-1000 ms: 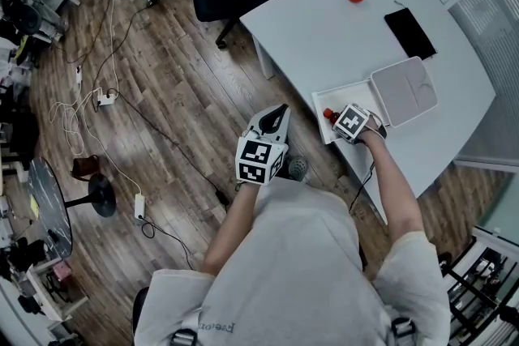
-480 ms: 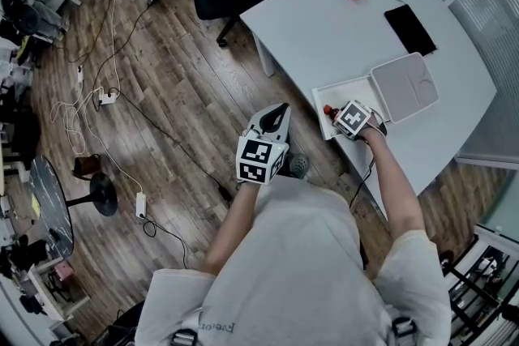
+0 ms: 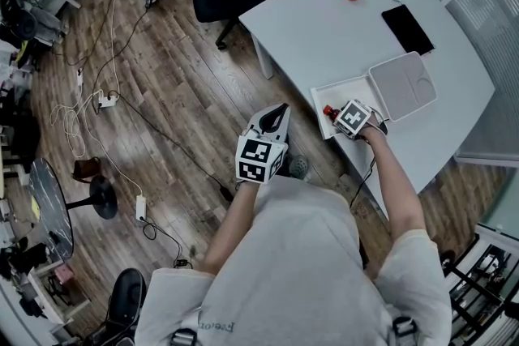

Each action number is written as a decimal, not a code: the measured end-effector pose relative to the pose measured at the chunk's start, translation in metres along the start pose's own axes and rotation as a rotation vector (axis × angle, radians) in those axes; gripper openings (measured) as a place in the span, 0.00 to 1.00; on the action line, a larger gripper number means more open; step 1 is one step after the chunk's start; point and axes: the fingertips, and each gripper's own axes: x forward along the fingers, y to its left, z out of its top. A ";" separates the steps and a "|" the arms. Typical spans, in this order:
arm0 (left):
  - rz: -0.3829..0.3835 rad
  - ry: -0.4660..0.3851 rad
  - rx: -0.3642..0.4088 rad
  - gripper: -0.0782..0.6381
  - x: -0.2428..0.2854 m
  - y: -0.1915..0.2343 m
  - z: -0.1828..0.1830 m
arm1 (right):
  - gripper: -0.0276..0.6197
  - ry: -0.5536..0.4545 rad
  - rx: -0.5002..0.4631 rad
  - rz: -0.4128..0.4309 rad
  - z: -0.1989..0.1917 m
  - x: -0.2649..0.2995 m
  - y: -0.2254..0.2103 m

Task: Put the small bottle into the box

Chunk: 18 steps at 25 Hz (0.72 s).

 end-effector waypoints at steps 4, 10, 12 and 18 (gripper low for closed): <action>-0.003 0.001 0.002 0.15 0.001 -0.001 0.001 | 0.40 -0.030 0.013 -0.002 0.003 -0.010 -0.003; -0.023 0.007 -0.001 0.15 0.006 -0.005 0.002 | 0.39 -0.171 0.099 0.002 0.010 -0.042 -0.008; -0.028 0.011 0.002 0.15 0.007 -0.005 0.002 | 0.38 -0.211 0.127 -0.011 0.009 -0.054 -0.012; -0.047 0.020 0.009 0.15 0.013 -0.012 0.001 | 0.38 -0.340 0.211 -0.057 0.005 -0.087 -0.018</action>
